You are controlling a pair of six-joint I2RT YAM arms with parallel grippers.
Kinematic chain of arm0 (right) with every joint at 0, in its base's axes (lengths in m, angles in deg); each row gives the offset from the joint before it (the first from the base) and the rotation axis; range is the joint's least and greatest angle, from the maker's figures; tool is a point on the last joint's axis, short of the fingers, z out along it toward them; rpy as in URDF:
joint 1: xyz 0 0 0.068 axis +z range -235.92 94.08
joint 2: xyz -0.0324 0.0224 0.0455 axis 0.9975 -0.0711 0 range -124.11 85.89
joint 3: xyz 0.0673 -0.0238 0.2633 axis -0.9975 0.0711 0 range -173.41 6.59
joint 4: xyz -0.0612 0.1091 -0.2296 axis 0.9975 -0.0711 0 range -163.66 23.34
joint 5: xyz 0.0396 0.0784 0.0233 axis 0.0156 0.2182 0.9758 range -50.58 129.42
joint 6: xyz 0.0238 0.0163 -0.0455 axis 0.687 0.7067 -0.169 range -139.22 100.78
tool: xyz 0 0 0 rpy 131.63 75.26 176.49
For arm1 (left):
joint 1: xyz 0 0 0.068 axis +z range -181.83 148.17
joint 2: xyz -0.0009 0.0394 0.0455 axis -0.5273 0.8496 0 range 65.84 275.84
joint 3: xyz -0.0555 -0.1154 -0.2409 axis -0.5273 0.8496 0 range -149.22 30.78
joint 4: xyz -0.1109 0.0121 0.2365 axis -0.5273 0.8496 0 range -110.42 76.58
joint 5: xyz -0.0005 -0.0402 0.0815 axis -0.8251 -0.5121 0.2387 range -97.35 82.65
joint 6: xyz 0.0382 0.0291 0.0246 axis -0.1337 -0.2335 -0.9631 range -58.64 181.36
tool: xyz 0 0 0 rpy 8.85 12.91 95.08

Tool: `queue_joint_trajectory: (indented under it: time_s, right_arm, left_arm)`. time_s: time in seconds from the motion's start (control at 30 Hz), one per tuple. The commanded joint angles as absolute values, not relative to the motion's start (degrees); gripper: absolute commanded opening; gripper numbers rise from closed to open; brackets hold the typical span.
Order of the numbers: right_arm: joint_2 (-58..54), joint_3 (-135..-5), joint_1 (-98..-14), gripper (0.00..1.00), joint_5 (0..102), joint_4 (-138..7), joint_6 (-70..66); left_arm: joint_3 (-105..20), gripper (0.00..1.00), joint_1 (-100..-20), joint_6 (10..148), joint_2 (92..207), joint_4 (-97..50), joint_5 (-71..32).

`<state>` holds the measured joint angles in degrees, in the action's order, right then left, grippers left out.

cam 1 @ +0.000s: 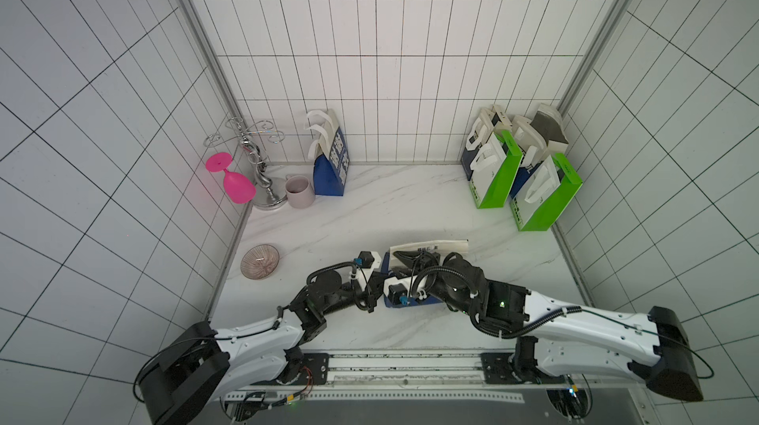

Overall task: Open the takeout bag
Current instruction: Open the takeout bag at the center of the board.

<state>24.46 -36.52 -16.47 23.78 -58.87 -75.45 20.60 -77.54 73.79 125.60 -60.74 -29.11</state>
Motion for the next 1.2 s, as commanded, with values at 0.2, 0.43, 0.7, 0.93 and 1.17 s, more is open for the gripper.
queue_joint_trajectory:
  time_s: [0.2, 0.43, 0.7, 0.93, 1.17]
  right_arm:
    - [20.92, -34.53, -15.52, 0.43, 16.21, -52.07, -80.72]
    - [19.33, -33.70, -15.26, 0.38, 11.43, -46.18, -83.01]
    - [18.06, -33.71, -15.26, 0.32, 8.89, -44.95, -83.99]
    - [17.16, -33.92, -15.26, 0.18, 8.41, -45.46, -83.48]
    - [17.12, -34.86, -15.28, 0.02, 7.47, -45.71, -80.92]
  left_arm:
    - [19.72, 0.00, -77.76, 74.03, 124.79, -64.09, -30.87]
    - [19.93, 0.00, -77.84, 73.70, 123.50, -63.41, -30.56]
    - [19.92, 0.00, -77.80, 73.75, 123.29, -63.30, -30.57]
    - [19.81, 0.00, -77.90, 73.70, 123.40, -63.31, -30.73]
    - [19.80, 0.00, -77.93, 73.55, 123.10, -63.20, -30.66]
